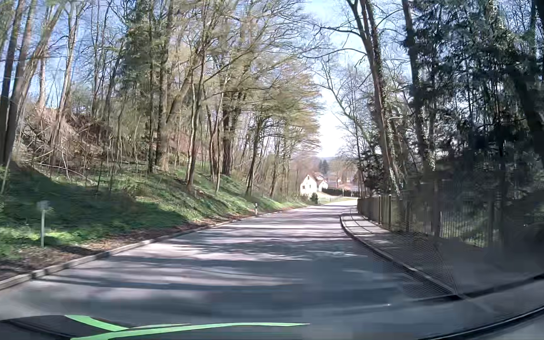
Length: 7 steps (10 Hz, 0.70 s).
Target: Follow the waypoints while adhering to traffic rules and regulations
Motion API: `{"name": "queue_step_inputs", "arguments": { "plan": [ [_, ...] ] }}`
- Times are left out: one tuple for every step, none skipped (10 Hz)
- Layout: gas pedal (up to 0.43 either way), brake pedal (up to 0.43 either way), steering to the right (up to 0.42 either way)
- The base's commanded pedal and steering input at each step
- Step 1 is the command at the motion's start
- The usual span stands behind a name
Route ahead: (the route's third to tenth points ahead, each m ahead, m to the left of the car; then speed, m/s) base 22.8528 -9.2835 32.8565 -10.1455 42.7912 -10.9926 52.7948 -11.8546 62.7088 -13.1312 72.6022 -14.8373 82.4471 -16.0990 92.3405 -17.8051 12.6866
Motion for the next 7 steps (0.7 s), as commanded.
{"name": "queue_step_inputs", "arguments": {
  "plan": [
    [0.000,0.189,0.036],
    [0.000,0.189,0.036],
    [0.000,0.189,0.035],
    [0.000,0.189,0.035],
    [0.000,0.183,0.035],
    [0.000,0.183,0.034],
    [0.000,0.183,0.034]
  ]
}}
